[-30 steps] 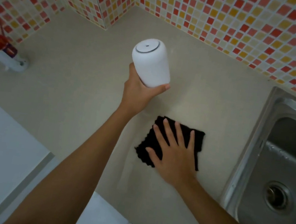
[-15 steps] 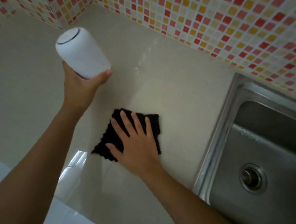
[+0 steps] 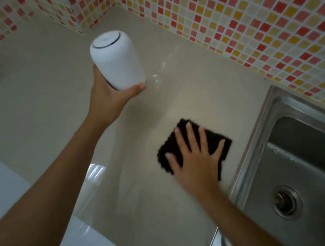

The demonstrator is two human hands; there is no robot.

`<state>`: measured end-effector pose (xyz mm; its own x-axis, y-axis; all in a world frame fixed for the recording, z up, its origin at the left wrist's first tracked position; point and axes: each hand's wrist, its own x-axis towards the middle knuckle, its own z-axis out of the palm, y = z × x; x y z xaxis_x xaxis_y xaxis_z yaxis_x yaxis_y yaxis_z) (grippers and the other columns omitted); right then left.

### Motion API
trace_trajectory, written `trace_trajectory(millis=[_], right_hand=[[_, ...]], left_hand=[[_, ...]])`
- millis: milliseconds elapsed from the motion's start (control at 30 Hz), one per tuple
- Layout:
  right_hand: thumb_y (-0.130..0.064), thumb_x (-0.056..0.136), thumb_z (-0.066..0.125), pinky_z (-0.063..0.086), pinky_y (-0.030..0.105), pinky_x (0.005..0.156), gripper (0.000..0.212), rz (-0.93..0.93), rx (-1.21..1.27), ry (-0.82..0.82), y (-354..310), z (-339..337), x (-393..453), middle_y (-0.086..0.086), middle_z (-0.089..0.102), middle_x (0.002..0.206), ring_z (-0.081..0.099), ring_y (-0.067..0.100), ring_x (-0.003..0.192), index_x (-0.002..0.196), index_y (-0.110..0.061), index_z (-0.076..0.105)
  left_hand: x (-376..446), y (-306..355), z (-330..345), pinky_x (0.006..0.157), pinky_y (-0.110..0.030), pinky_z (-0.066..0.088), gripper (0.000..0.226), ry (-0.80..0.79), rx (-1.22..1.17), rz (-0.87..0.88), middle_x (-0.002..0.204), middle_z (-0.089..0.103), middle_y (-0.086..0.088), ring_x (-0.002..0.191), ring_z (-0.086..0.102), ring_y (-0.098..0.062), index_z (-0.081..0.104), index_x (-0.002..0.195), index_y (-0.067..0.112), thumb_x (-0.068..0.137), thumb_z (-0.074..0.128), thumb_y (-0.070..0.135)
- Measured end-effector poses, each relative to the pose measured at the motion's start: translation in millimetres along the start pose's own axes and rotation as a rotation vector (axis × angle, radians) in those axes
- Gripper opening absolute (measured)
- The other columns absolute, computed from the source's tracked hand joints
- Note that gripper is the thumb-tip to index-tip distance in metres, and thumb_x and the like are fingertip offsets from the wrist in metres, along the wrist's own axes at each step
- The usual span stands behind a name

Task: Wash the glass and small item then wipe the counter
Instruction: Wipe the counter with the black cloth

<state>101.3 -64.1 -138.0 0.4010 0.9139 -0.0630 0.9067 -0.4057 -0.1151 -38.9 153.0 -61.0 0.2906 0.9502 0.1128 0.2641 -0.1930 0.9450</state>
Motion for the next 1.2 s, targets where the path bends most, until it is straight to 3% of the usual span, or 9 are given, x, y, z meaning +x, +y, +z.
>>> trace_trajectory(millis=[100, 200, 433, 567, 667, 767, 900, 1067, 1200], right_hand=[[-0.069, 0.09, 0.032, 0.008, 0.075, 0.104, 0.067, -0.26, 0.046, -0.046, -66.1, 9.1, -69.3, -0.005, 0.017, 0.161, 0.016, 0.029, 0.147, 0.149, -0.038, 0.027], [-0.07, 0.089, 0.034, 0.007, 0.072, 0.106, 0.067, -0.347, 0.064, -0.018, -84.4, 13.5, -3.4, -0.006, 0.019, 0.16, 0.016, 0.026, 0.147, 0.148, -0.039, 0.027], [-0.073, 0.091, 0.01, -0.003, 0.056, 0.117, 0.074, 0.176, 0.087, -0.072, -0.2, -8.7, 214.3, -0.003, -0.001, 0.163, -0.003, 0.024, 0.149, 0.154, -0.034, 0.004], [-0.065, 0.095, 0.011, 0.0, 0.052, 0.118, 0.071, 0.174, 0.087, 0.009, -19.1, 3.5, 168.5, 0.004, 0.003, 0.163, 0.003, 0.027, 0.148, 0.154, -0.027, 0.009], [-0.06, 0.096, 0.026, 0.011, 0.055, 0.116, 0.067, -0.002, 0.105, 0.074, -70.1, 12.0, 73.9, 0.007, 0.017, 0.16, 0.018, 0.031, 0.146, 0.152, -0.023, 0.024], [-0.058, 0.096, 0.031, 0.011, 0.054, 0.116, 0.065, -0.182, 0.163, -0.011, -111.2, 17.5, -6.4, 0.003, 0.013, 0.162, 0.012, 0.029, 0.148, 0.152, -0.027, 0.024], [-0.065, 0.093, 0.031, 0.013, 0.059, 0.114, 0.062, -0.313, 0.112, 0.006, -92.4, 16.6, 54.3, -0.003, 0.021, 0.16, 0.018, 0.027, 0.146, 0.148, -0.035, 0.031], [-0.071, 0.092, 0.017, -0.004, 0.059, 0.115, 0.066, 0.064, 0.071, -0.037, -2.7, -6.9, 193.8, -0.007, 0.005, 0.162, 0.003, 0.022, 0.149, 0.151, -0.041, 0.013], [-0.073, 0.09, 0.005, -0.005, 0.06, 0.115, 0.07, 0.346, 0.039, -0.015, 88.9, -18.5, 197.1, -0.007, -0.005, 0.162, -0.006, 0.022, 0.149, 0.152, -0.041, 0.002]], left_hand=[[5.8, -3.0, -7.8, 0.095, -0.044, 0.051, 0.092, 0.019, -0.014, -0.011, 0.129, 0.055, 0.004, 0.117, 0.056, -0.01, 0.037, 0.137, 0.021, 0.063, 0.088, 0.042], [7.4, -6.4, -15.1, 0.095, -0.047, 0.051, 0.092, 0.018, -0.02, -0.014, 0.129, 0.055, 0.002, 0.118, 0.056, -0.013, 0.037, 0.137, 0.021, 0.063, 0.088, 0.042], [-1.4, -6.4, -37.3, 0.094, -0.043, 0.052, 0.091, 0.031, 0.038, -0.024, 0.127, 0.056, 0.006, 0.115, 0.056, -0.008, 0.038, 0.136, 0.022, 0.063, 0.087, 0.044], [-3.5, -4.1, -40.1, 0.095, -0.043, 0.052, 0.091, 0.033, 0.021, -0.044, 0.127, 0.056, 0.006, 0.115, 0.056, -0.008, 0.038, 0.136, 0.022, 0.063, 0.088, 0.043], [-0.6, -0.9, -31.6, 0.093, -0.048, 0.052, 0.09, 0.017, -0.024, -0.053, 0.126, 0.058, 0.002, 0.115, 0.058, -0.014, 0.04, 0.135, 0.021, 0.062, 0.089, 0.043], [3.7, 1.3, -23.9, 0.091, -0.047, 0.054, 0.089, 0.0, -0.04, -0.05, 0.125, 0.057, 0.003, 0.115, 0.058, -0.014, 0.04, 0.136, 0.022, 0.064, 0.087, 0.043], [11.4, 2.7, -16.7, 0.092, -0.046, 0.054, 0.09, -0.021, -0.006, -0.032, 0.126, 0.057, 0.006, 0.115, 0.057, -0.011, 0.038, 0.137, 0.026, 0.064, 0.087, 0.044], [5.7, -2.5, -8.3, 0.09, -0.049, 0.054, 0.086, -0.01, 0.022, -0.045, 0.122, 0.058, 0.004, 0.112, 0.058, -0.012, 0.042, 0.134, 0.024, 0.062, 0.087, 0.043], [-1.1, -0.3, -3.9, 0.09, -0.045, 0.054, 0.086, -0.032, 0.029, -0.039, 0.121, 0.058, 0.005, 0.11, 0.059, -0.011, 0.042, 0.133, 0.026, 0.061, 0.085, 0.044]])
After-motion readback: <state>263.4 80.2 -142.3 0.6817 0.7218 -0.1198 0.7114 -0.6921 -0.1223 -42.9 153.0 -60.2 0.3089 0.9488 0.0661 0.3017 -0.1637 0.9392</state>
